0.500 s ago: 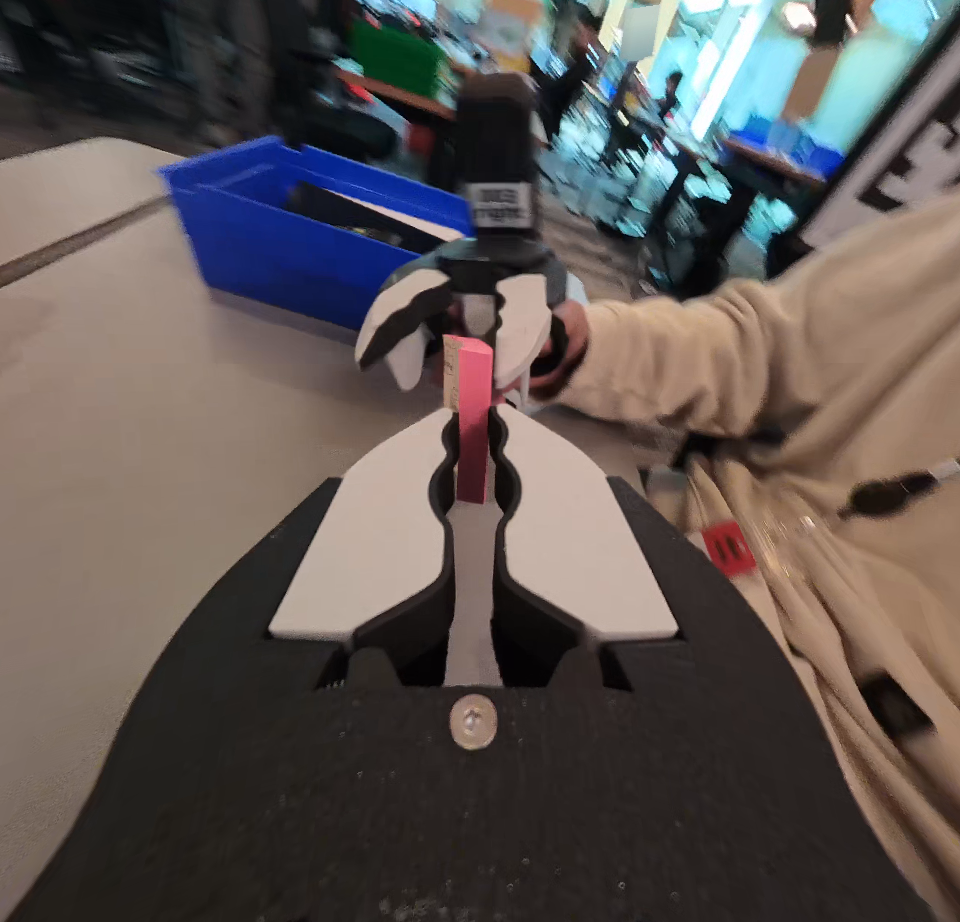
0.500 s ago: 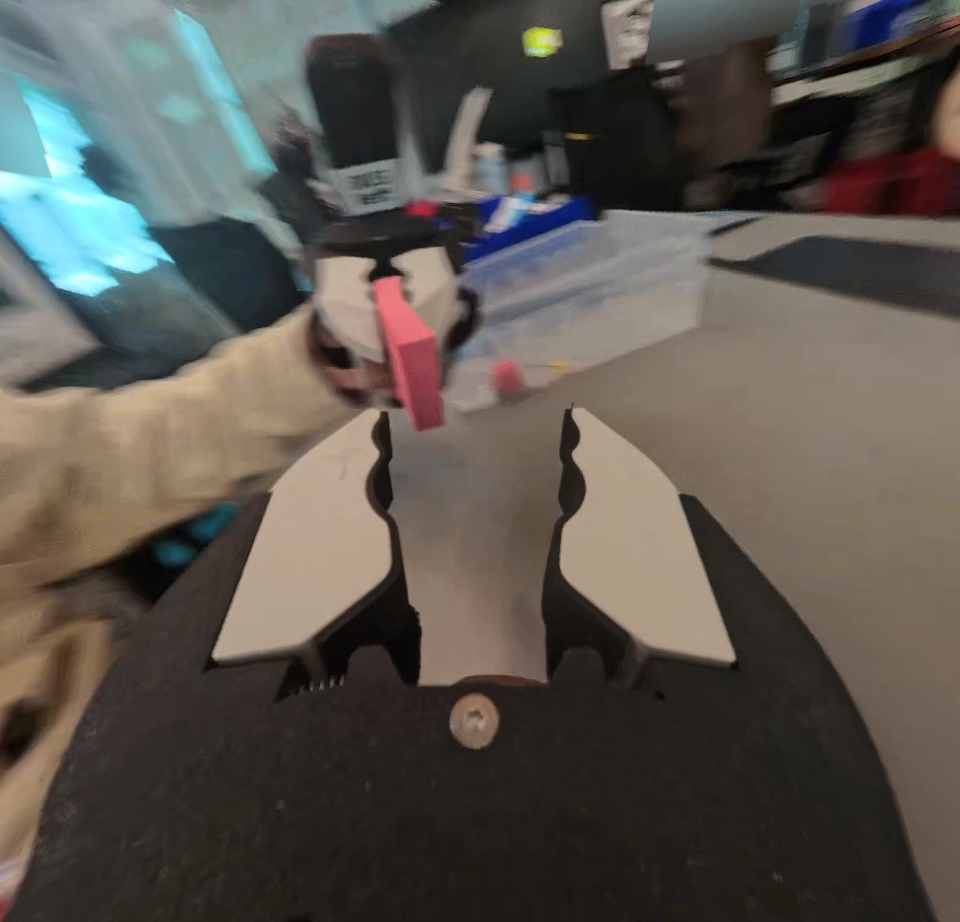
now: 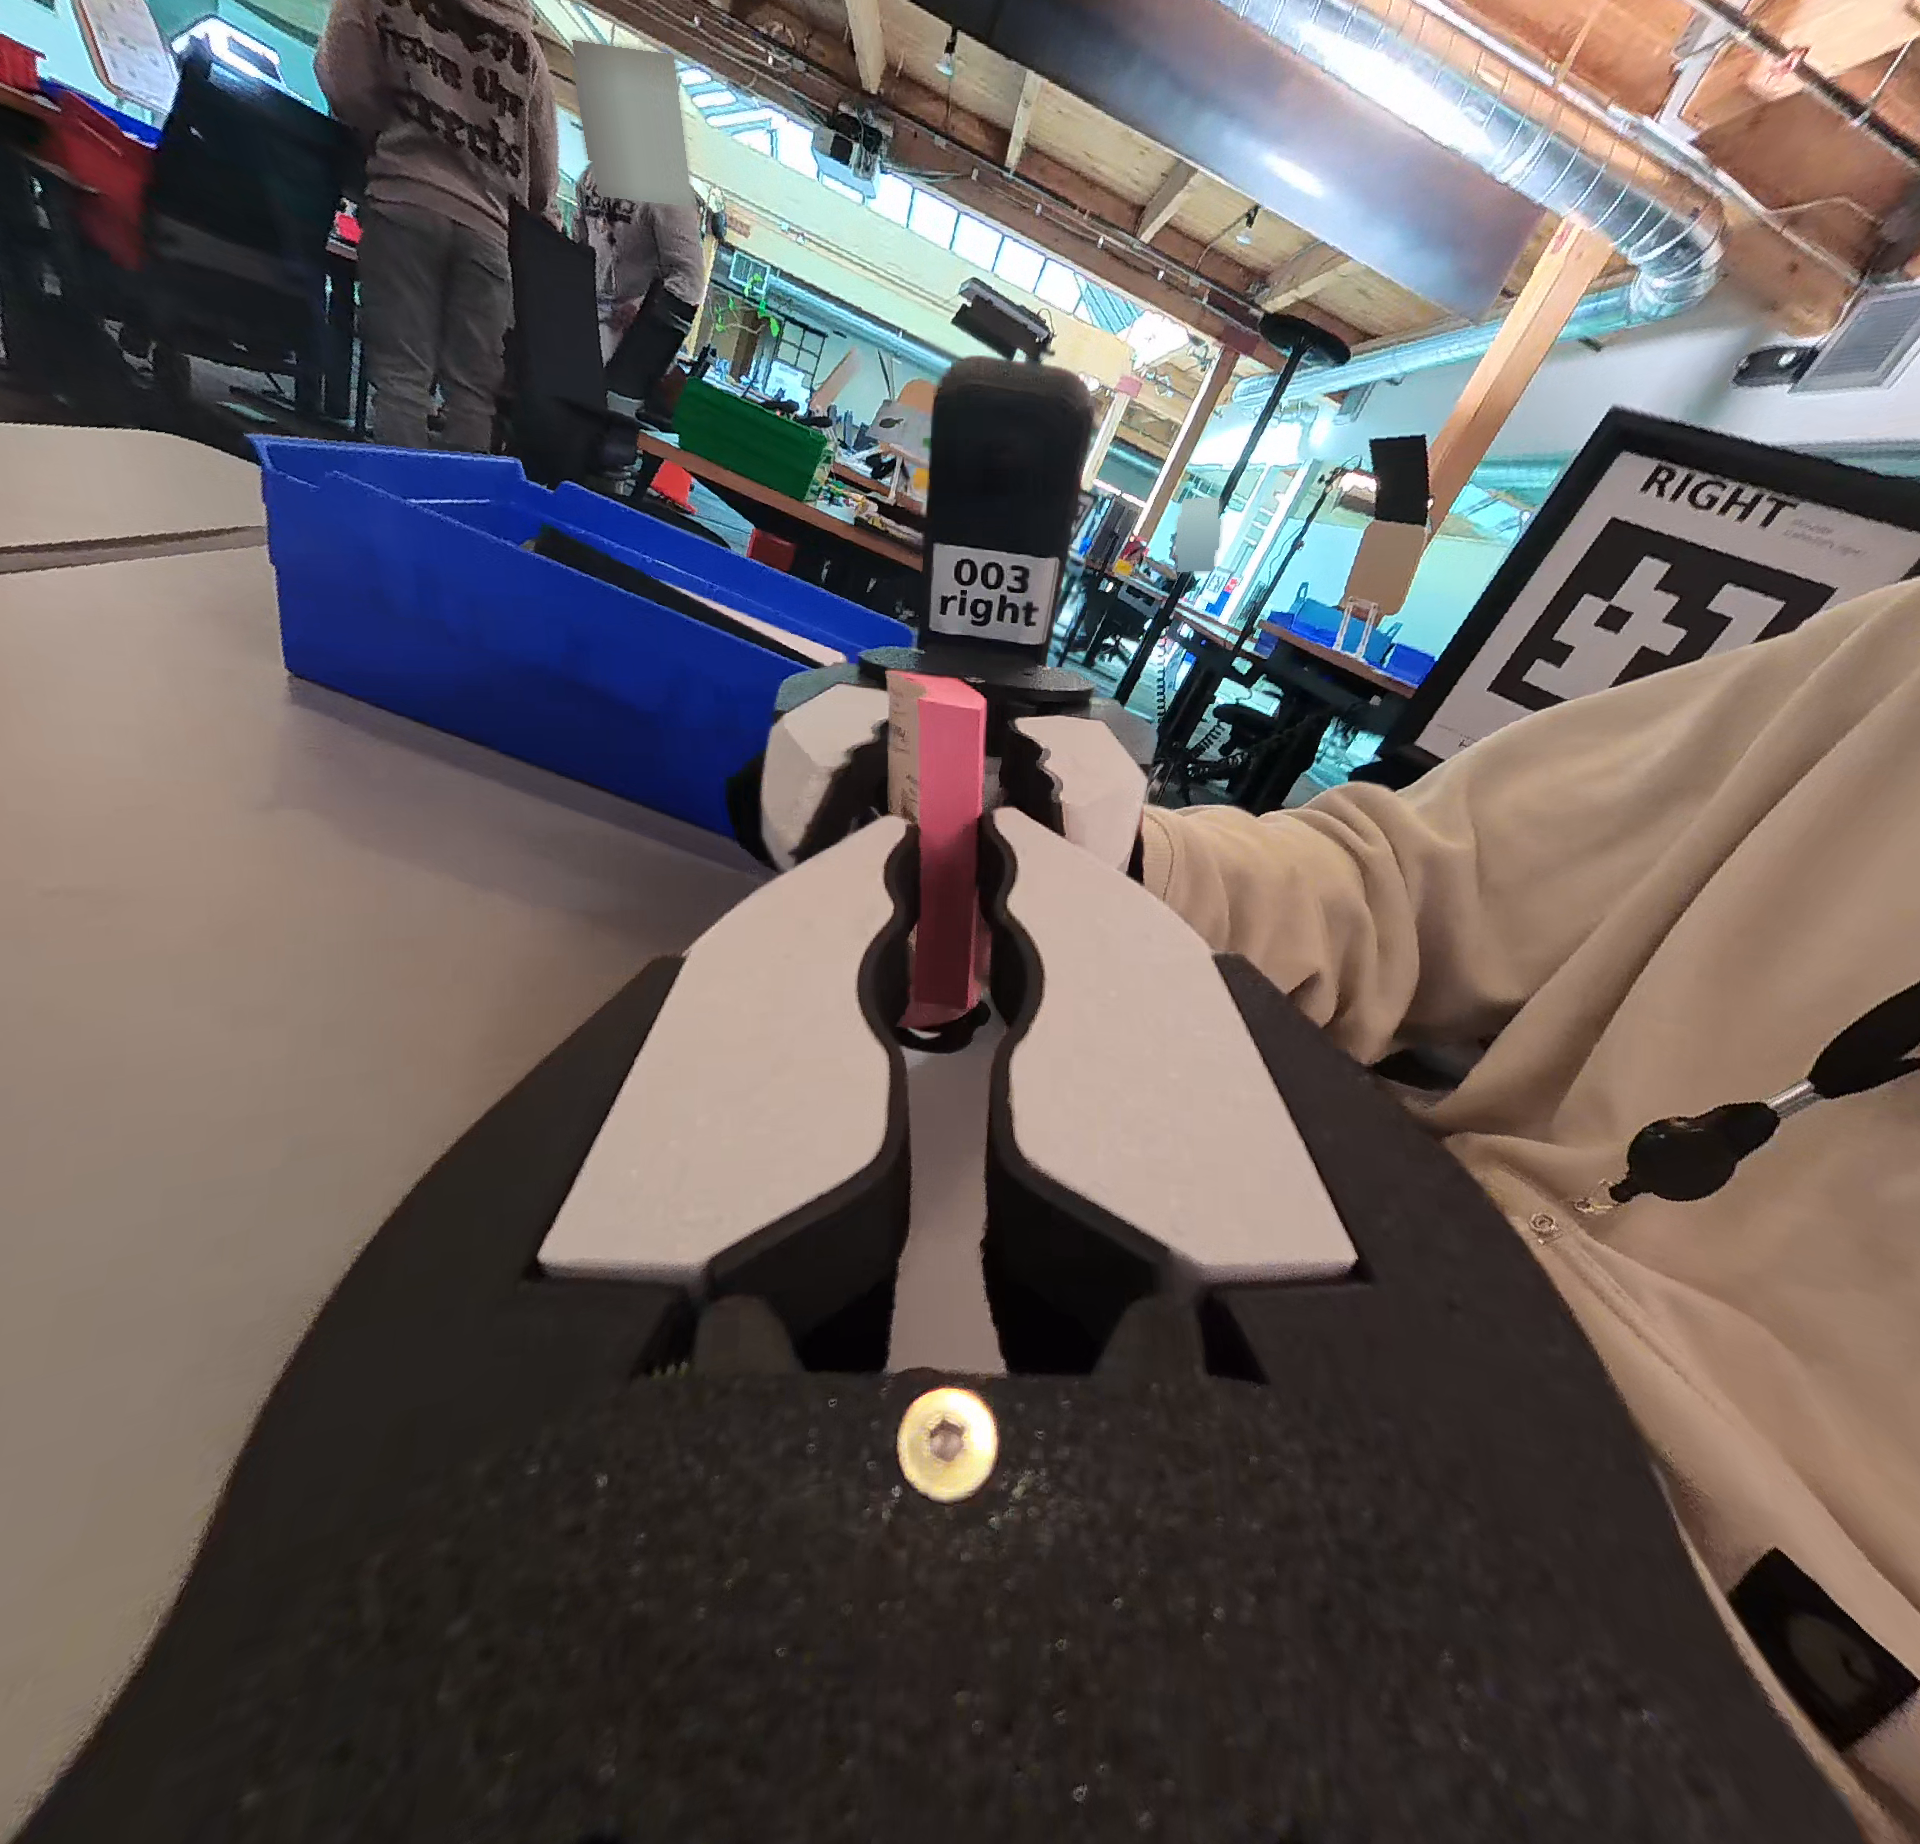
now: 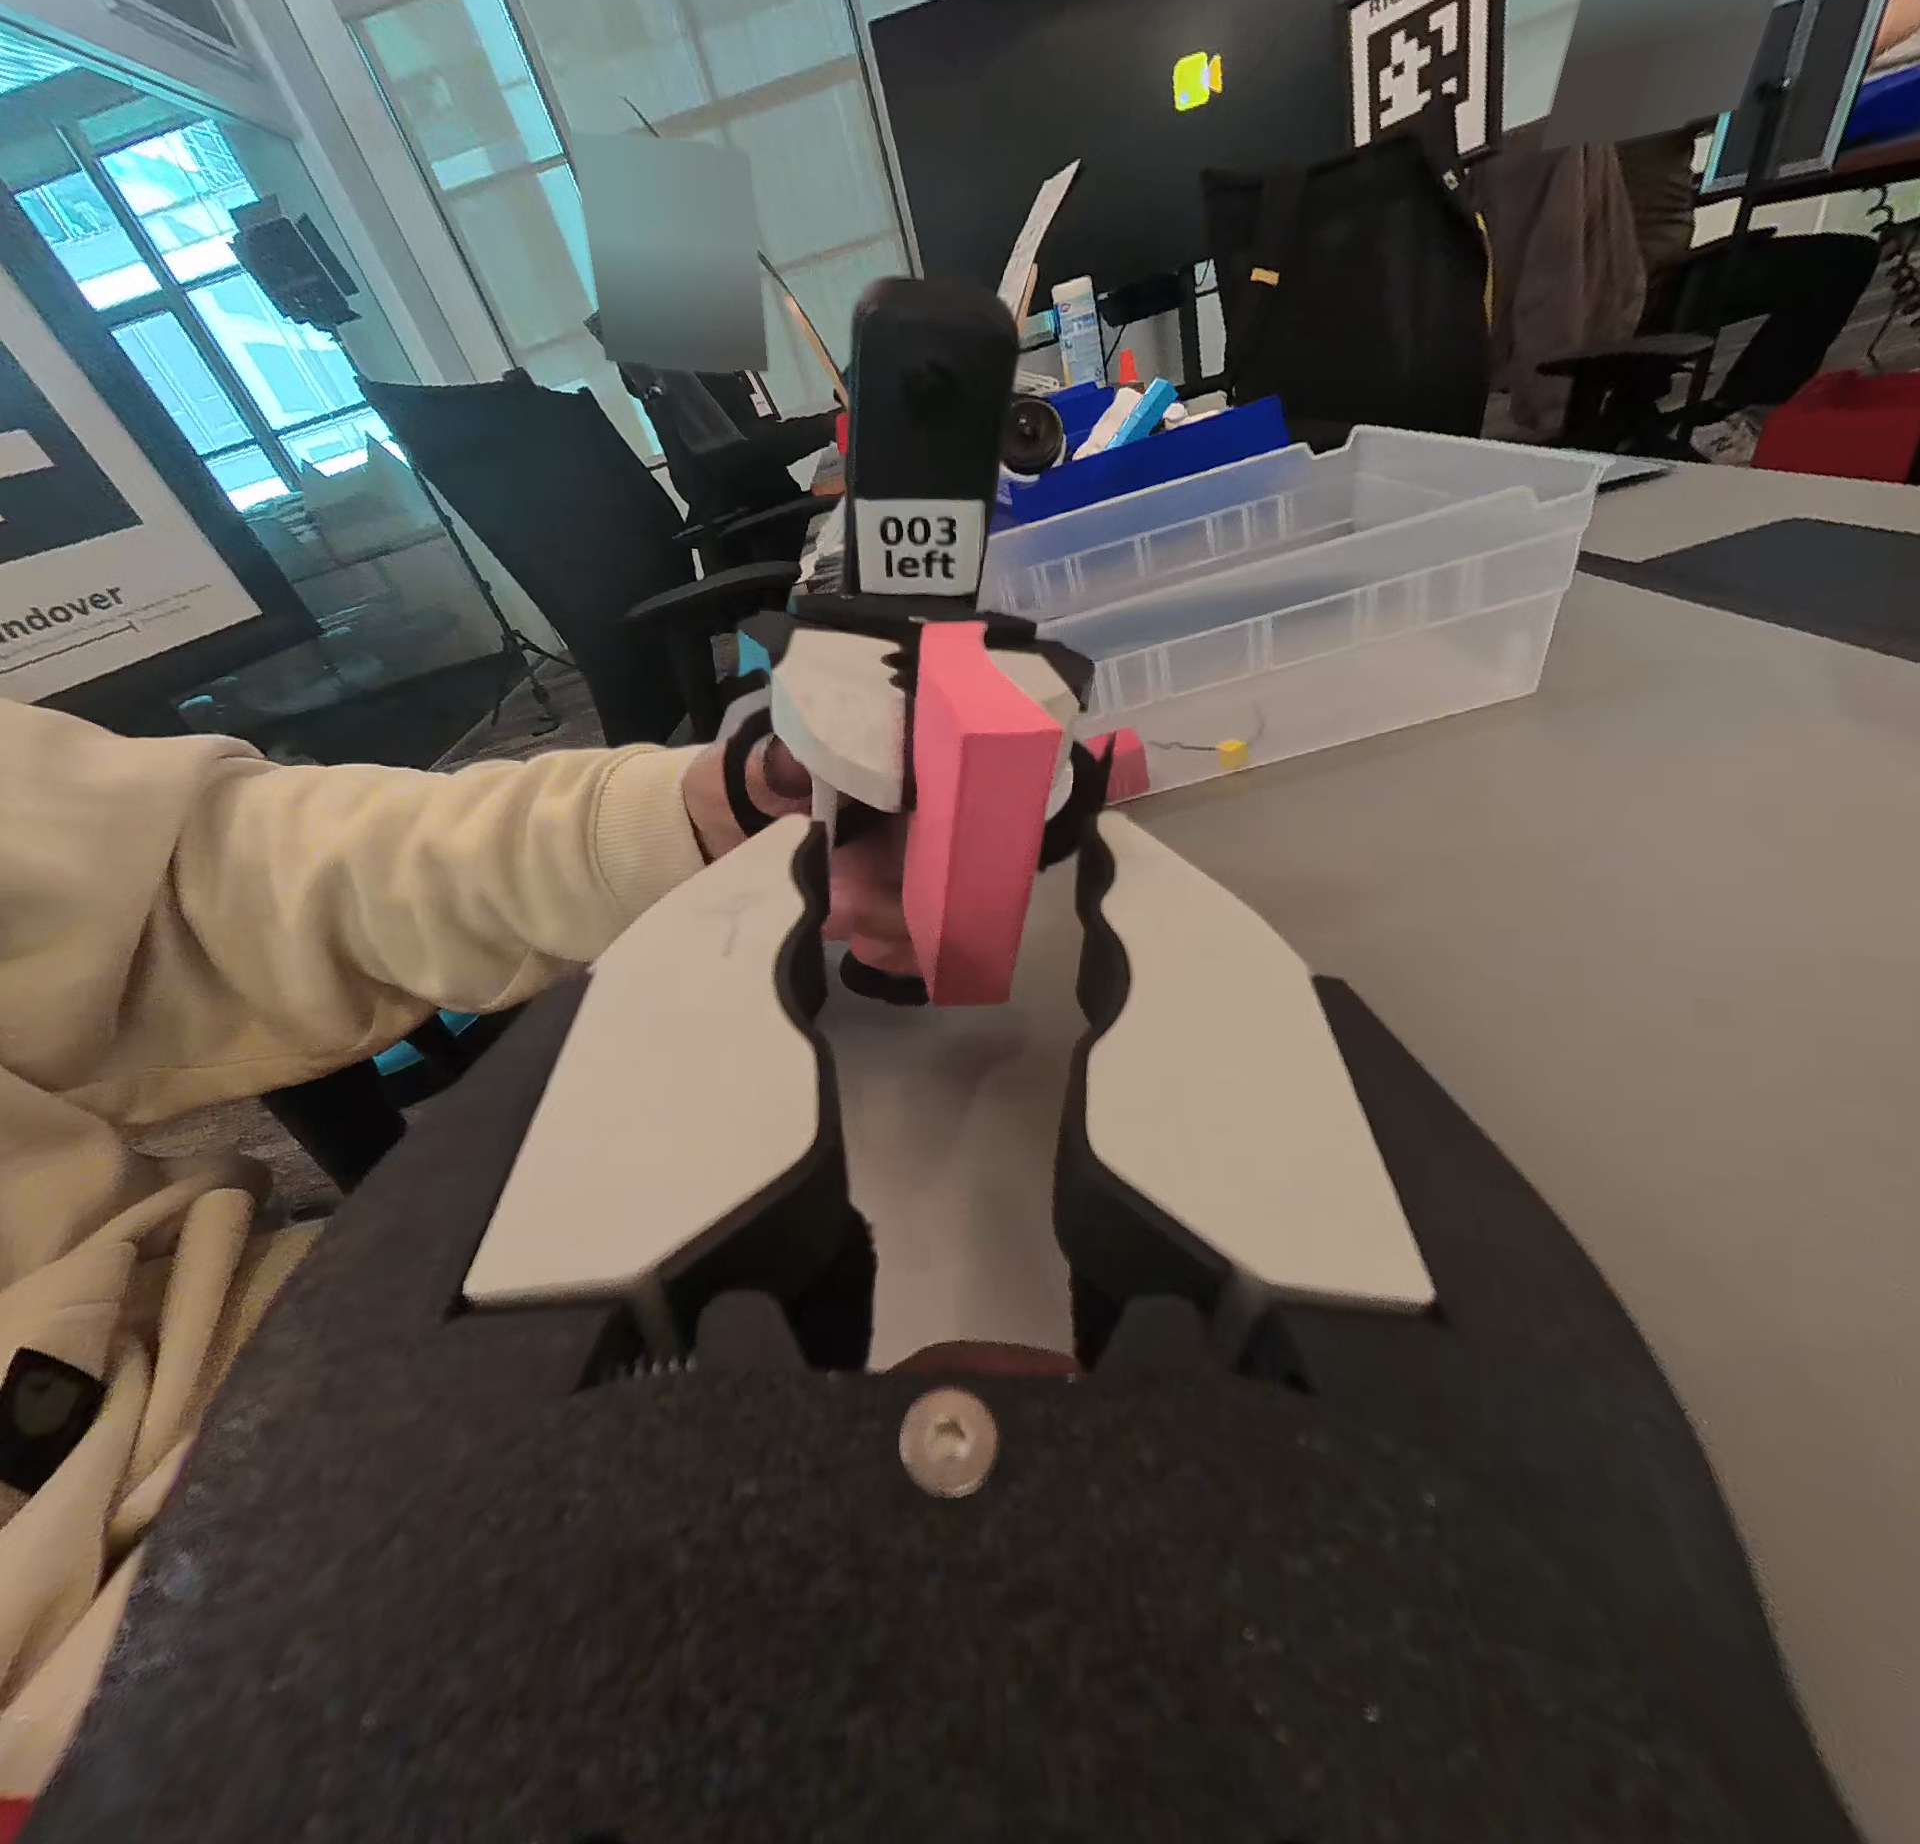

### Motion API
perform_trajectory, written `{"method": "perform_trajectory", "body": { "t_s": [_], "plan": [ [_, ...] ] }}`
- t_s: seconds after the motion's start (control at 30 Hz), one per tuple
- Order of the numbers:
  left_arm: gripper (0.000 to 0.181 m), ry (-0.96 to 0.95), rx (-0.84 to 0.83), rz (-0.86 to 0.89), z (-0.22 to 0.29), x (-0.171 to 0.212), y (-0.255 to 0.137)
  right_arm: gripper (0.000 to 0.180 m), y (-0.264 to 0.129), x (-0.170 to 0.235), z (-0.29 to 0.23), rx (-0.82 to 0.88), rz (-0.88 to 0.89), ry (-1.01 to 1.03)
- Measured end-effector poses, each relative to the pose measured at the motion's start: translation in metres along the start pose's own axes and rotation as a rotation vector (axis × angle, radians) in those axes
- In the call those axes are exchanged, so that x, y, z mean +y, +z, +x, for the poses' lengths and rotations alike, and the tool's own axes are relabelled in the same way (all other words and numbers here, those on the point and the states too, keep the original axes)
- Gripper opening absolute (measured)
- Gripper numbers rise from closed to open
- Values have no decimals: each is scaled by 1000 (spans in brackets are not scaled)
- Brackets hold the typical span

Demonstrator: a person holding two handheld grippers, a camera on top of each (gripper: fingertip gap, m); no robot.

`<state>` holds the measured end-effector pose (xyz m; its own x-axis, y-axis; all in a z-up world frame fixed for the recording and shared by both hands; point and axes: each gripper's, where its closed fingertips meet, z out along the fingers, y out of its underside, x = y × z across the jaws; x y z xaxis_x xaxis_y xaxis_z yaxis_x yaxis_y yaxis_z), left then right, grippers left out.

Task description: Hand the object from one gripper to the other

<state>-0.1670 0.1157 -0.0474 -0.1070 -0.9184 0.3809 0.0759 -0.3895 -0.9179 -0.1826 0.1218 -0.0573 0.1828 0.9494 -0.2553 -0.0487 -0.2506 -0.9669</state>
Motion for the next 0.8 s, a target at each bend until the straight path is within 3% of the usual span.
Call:
{"method": "perform_trajectory", "body": {
  "t_s": [0.13, 0.3, 0.43, 0.57, 0.8],
  "plan": [
    [10, -33, 0, 35, -4, 2, -1, 16, -3, -1, 5, 61, -19, -61],
    [26, -6, -196, 17, -21, 0, -18, 10, -8, -2, 24, 272, -100, -181],
    [53, 80, -568, -24, -40, 0, -53, 10, -29, -7, 56, 543, -169, -262],
    [72, 178, -834, -109, -46, 14, -78, 10, -40, -7, 71, 654, -194, -238],
    [68, 154, -823, -120, -44, 19, -74, 10, -45, -2, 80, 665, -223, -208]
  ]
}}
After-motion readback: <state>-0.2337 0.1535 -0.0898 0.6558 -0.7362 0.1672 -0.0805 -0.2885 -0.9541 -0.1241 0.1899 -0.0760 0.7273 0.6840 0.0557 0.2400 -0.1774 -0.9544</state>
